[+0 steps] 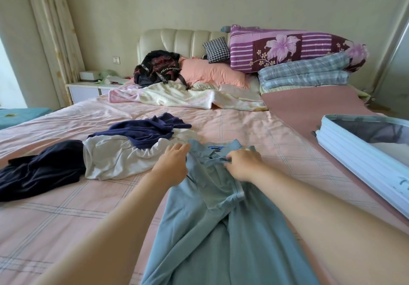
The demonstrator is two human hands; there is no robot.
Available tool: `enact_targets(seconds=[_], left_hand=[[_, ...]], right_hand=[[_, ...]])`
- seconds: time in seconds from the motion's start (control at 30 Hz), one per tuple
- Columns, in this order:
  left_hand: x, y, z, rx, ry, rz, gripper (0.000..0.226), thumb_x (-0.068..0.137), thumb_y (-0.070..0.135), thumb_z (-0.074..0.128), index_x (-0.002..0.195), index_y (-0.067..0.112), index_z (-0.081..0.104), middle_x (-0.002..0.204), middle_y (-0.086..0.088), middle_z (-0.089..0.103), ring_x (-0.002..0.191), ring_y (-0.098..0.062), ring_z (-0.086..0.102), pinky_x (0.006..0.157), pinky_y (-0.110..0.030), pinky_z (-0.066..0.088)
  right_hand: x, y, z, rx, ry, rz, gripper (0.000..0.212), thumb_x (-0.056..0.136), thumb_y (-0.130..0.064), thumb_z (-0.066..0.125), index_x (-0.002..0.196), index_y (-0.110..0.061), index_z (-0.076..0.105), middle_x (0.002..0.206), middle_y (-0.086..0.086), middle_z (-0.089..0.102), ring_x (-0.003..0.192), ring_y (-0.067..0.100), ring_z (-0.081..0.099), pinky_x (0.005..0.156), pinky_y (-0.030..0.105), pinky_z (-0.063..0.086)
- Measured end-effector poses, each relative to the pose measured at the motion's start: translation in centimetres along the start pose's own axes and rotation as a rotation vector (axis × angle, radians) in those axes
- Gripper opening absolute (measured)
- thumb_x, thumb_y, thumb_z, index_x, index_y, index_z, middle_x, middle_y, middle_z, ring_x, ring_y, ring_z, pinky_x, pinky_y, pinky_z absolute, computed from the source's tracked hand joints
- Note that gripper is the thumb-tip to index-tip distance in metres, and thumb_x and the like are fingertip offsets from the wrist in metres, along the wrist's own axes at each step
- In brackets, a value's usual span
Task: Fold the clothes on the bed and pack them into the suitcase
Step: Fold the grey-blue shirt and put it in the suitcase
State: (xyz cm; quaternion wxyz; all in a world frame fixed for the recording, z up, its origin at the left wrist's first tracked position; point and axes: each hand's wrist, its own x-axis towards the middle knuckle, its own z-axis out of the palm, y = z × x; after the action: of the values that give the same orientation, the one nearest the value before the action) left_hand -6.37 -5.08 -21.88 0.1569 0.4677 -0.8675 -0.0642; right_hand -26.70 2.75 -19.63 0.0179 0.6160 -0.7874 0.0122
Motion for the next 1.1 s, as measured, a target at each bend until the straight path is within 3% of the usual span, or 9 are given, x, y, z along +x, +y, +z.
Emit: enact_targets(seconds=[0.2,0.3,0.37,0.53,0.63,0.77,0.87,1.0,1.1], left_hand=[[4.2,-2.7,-0.7,0.309,-0.139,-0.014,0.034,0.091,0.016,0.043,0.097,0.040,0.067,0.110,0.000,0.060,0.098,-0.022,0.058,0.078,-0.033,0.052],[5.7,-3.0,-1.7,0.188,-0.059,-0.022,0.031,0.095,0.008,0.044,0.108,0.021,0.068,0.118,-0.003,0.064,0.105,-0.022,0.058,0.089,-0.032,0.050],[6.0,-2.2,-3.0,0.238,-0.013,-0.051,0.029,0.098,0.007,0.042,0.120,0.008,0.062,0.125,-0.004,0.059,0.115,-0.025,0.056,0.092,-0.033,0.049],[7.1,-1.3,-4.5,0.441,0.118,-0.025,0.023,0.102,0.016,0.037,0.121,0.014,0.050,0.103,-0.005,0.063,0.088,-0.029,0.061,0.066,-0.036,0.041],[7.3,-0.2,-2.9,0.387,0.199,0.058,0.032,0.097,0.014,0.051,0.128,0.019,0.047,0.124,-0.004,0.058,0.111,-0.027,0.057,0.084,-0.038,0.044],[5.2,2.1,-0.4,0.048,0.336,0.235,0.021,0.092,0.009,0.046,0.104,0.020,0.059,0.106,0.001,0.060,0.092,-0.025,0.059,0.074,-0.037,0.048],[3.1,1.6,1.2,0.090,0.144,0.219,0.023,0.097,0.026,0.042,0.103,0.025,0.064,0.110,0.004,0.064,0.100,-0.023,0.059,0.083,-0.036,0.049],[1.1,-0.4,2.0,0.036,-0.282,0.058,0.049,0.104,0.049,0.030,0.149,0.032,0.038,0.158,0.005,0.034,0.145,-0.017,0.030,0.120,-0.034,0.020],[-0.1,0.0,1.3,-0.041,-0.228,0.041,0.053,0.104,0.046,0.035,0.154,0.027,0.030,0.160,0.003,0.029,0.147,-0.017,0.024,0.119,-0.031,0.016]], right_hand=[[1.3,1.8,0.8,0.512,0.178,0.105,0.016,0.093,-0.025,0.051,0.092,-0.028,0.067,0.106,-0.002,0.068,0.100,0.022,0.062,0.080,0.030,0.045],[1.7,2.6,1.1,0.740,0.249,0.211,0.020,0.087,-0.018,0.049,0.085,-0.010,0.067,0.089,0.006,0.072,0.089,0.030,0.065,0.075,0.039,0.053],[2.0,2.6,1.5,0.694,0.249,0.246,0.023,0.091,-0.022,0.047,0.096,-0.014,0.068,0.097,0.004,0.071,0.090,0.029,0.064,0.074,0.038,0.052],[2.7,1.9,2.6,0.385,0.233,0.248,0.020,0.097,-0.021,0.049,0.113,-0.020,0.061,0.113,0.003,0.061,0.092,0.024,0.056,0.073,0.031,0.041],[2.4,1.7,3.1,0.256,0.225,0.211,0.021,0.095,-0.014,0.049,0.114,-0.017,0.056,0.114,0.004,0.058,0.088,0.023,0.052,0.073,0.032,0.040],[1.6,1.9,3.1,0.125,0.316,0.051,0.029,0.090,-0.013,0.056,0.119,-0.018,0.053,0.119,0.005,0.051,0.103,0.025,0.051,0.080,0.034,0.039],[0.4,1.3,2.6,0.302,0.468,-0.249,0.028,0.082,-0.012,0.061,0.105,-0.025,0.067,0.106,-0.003,0.056,0.097,0.017,0.053,0.084,0.034,0.043],[-2.3,0.6,3.2,0.422,0.115,-0.397,0.017,0.084,-0.020,0.064,0.092,-0.029,0.076,0.085,-0.015,0.059,0.082,0.006,0.058,0.081,0.024,0.046],[-3.5,1.4,3.4,0.414,0.067,-0.368,0.017,0.087,-0.029,0.067,0.102,-0.029,0.076,0.103,-0.015,0.065,0.101,0.009,0.062,0.094,0.025,0.047]])
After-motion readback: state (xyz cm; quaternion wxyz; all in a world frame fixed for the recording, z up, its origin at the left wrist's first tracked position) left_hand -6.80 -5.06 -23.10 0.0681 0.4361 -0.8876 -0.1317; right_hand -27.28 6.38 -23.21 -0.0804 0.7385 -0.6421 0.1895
